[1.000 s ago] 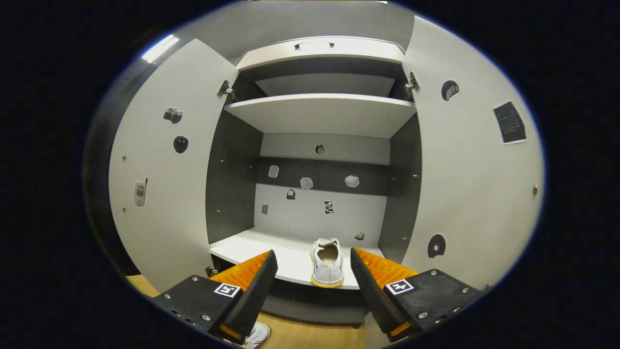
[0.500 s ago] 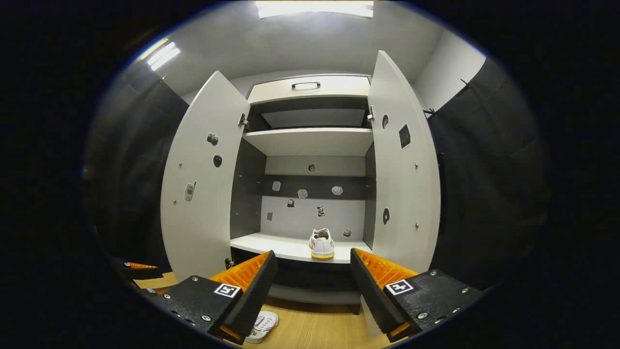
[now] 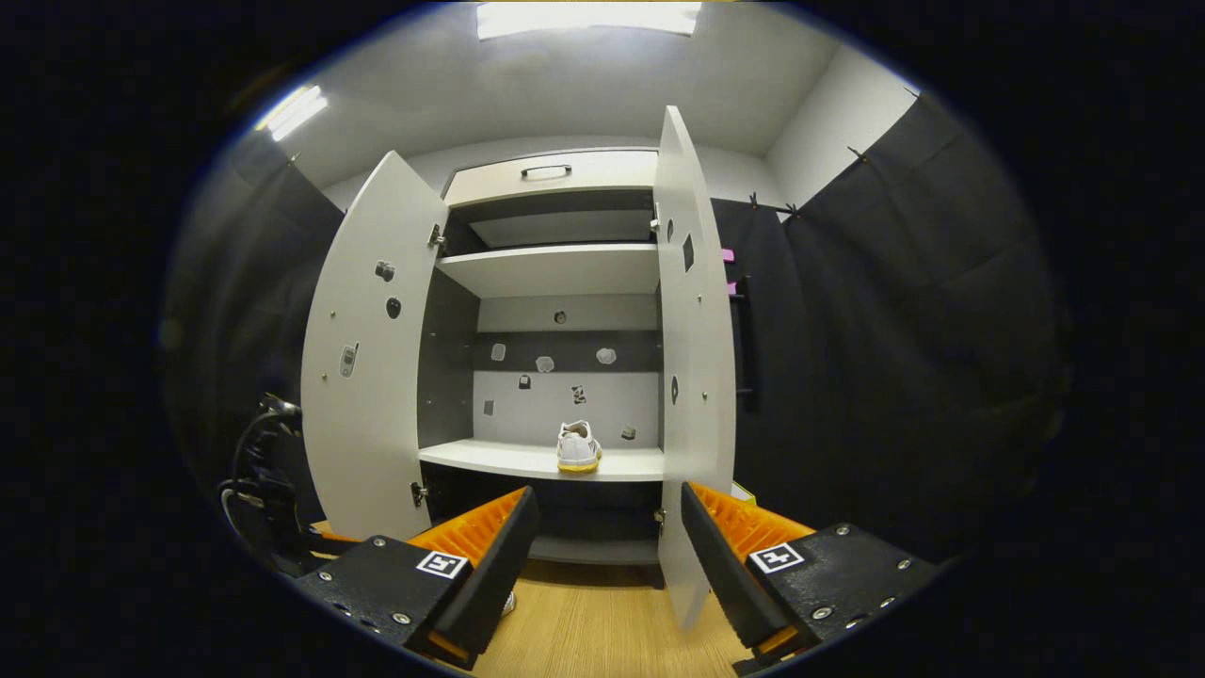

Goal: Grab one shoe with the right hand and put it into the shoe cabinet, grab the other shoe with the left hand and put it into the shoe cabinet; then close the right door with the right hand and the left door with the left hand.

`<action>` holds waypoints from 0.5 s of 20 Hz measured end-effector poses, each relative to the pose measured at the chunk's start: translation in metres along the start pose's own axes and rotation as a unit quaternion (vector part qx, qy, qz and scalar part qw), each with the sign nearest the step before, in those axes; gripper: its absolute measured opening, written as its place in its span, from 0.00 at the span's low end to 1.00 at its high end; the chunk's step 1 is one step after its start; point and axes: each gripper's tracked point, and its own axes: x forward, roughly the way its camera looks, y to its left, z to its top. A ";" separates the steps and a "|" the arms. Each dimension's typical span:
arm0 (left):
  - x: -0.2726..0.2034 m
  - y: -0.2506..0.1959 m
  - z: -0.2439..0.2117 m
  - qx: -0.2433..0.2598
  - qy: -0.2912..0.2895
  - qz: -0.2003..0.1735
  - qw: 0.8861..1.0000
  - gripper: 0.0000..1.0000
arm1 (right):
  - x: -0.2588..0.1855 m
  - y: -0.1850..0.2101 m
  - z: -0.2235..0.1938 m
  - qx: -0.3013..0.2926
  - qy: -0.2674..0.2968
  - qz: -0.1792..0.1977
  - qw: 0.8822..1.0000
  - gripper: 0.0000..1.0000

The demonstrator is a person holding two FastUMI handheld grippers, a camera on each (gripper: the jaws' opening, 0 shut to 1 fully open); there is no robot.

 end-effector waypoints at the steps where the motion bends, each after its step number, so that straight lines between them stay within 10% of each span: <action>1: 0.012 0.001 -0.020 -0.002 0.035 -0.007 0.999 0.97 | -0.003 -0.004 0.002 0.000 -0.002 -0.002 1.000 0.93; 10: 0.086 0.041 -0.133 0.054 0.231 0.031 0.971 0.98 | -0.030 -0.028 -0.006 -0.024 0.009 -0.040 0.999 0.93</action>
